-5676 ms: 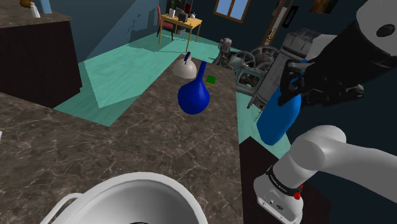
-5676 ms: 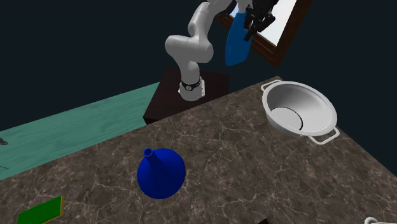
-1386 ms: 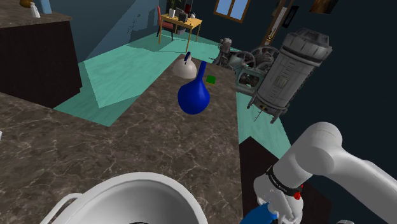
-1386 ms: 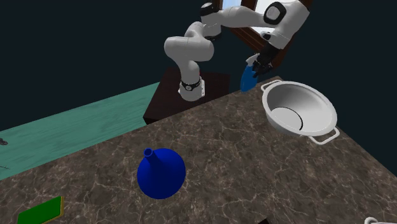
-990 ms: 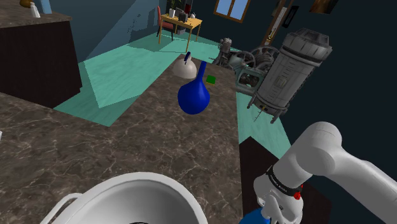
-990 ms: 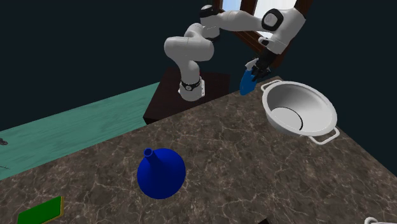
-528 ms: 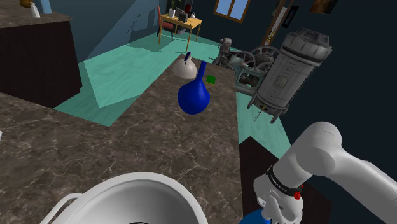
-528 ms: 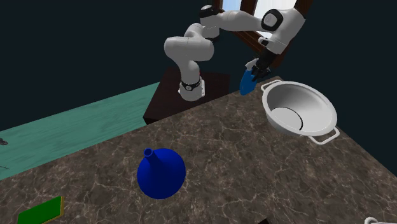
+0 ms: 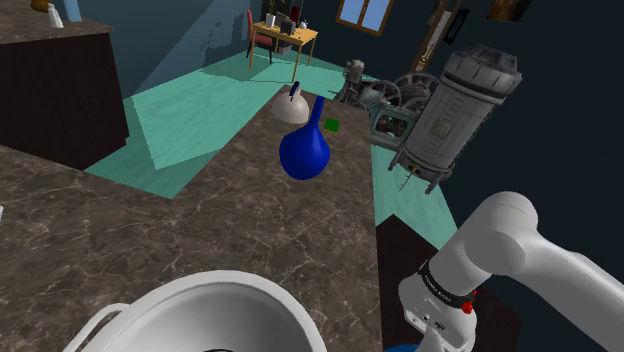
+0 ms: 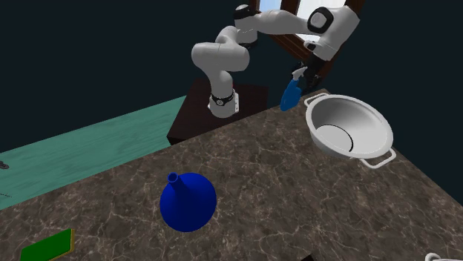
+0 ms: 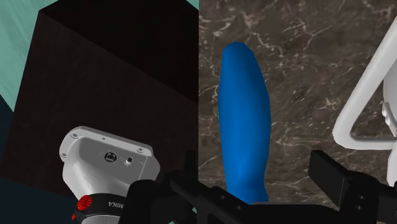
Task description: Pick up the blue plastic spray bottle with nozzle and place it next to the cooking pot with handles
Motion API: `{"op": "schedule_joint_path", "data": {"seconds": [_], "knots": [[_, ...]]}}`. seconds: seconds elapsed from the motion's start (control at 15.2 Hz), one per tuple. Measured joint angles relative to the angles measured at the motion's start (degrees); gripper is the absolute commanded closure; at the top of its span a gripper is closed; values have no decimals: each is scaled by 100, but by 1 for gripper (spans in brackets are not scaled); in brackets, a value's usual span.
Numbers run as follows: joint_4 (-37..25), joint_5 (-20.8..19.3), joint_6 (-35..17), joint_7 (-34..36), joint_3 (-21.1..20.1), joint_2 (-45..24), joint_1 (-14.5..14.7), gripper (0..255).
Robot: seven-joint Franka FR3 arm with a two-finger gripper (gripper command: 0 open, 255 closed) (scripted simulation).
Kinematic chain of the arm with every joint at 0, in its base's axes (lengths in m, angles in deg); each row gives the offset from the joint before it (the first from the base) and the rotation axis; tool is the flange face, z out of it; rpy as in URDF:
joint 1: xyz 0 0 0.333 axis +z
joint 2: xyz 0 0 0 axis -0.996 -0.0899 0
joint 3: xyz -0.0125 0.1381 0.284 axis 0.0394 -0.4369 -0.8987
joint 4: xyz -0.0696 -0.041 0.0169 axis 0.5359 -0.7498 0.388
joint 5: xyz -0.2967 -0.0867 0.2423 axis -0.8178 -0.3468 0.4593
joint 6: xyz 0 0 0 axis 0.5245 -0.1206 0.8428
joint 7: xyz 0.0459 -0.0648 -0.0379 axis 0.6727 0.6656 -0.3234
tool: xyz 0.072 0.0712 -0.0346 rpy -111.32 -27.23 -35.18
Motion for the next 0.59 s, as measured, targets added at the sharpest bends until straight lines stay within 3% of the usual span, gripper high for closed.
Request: {"op": "schedule_joint_path", "data": {"seconds": [0.2,0.59], "knots": [[-377,-240,193,69,283,-195,-157,0],[-447,-291,211,58,329,-238,-216,0]]}}
